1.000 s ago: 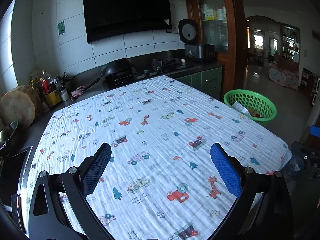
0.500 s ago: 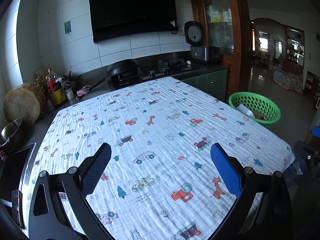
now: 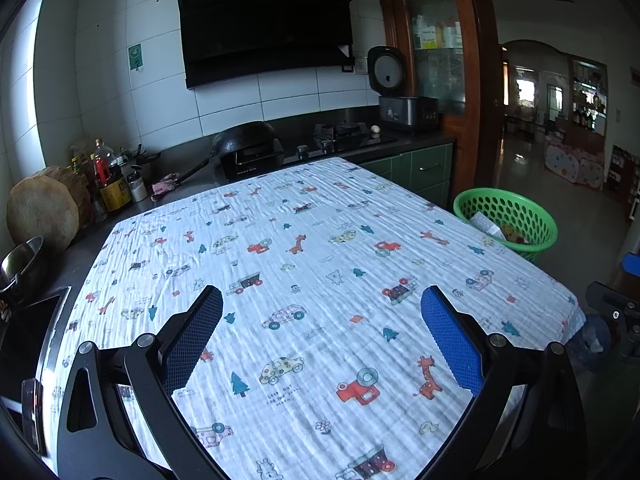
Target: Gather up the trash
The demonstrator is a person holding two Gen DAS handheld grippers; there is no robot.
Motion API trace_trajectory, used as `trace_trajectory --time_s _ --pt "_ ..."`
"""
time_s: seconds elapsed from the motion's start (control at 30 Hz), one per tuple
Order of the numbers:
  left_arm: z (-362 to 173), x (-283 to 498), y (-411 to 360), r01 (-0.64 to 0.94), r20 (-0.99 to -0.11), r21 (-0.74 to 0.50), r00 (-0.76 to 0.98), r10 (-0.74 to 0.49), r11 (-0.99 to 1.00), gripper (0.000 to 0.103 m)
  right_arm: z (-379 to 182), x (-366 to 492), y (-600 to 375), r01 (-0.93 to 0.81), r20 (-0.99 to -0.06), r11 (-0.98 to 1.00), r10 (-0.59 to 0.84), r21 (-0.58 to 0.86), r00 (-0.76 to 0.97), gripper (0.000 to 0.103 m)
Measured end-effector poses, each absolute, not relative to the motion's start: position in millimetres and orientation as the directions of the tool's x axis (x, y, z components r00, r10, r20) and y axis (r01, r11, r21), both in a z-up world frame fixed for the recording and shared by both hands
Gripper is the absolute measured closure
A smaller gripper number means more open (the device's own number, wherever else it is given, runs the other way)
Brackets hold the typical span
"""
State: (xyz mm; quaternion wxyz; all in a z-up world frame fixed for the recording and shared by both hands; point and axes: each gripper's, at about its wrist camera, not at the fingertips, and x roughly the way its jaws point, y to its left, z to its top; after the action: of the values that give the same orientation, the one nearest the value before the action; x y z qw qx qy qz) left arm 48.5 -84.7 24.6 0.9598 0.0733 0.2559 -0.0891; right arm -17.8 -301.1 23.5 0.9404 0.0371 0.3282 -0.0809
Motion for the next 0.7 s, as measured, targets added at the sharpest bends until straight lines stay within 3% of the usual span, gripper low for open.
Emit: trace_trajectory --time_s 0.7 --pt "25.3 49.0 -82.0 0.207 -0.505 0.091 0.852 -0.135 0.974 0.005 27.6 -18.9 -297.5 0.171 -0.616 0.985 -0.13 0.009 0.777 0.008"
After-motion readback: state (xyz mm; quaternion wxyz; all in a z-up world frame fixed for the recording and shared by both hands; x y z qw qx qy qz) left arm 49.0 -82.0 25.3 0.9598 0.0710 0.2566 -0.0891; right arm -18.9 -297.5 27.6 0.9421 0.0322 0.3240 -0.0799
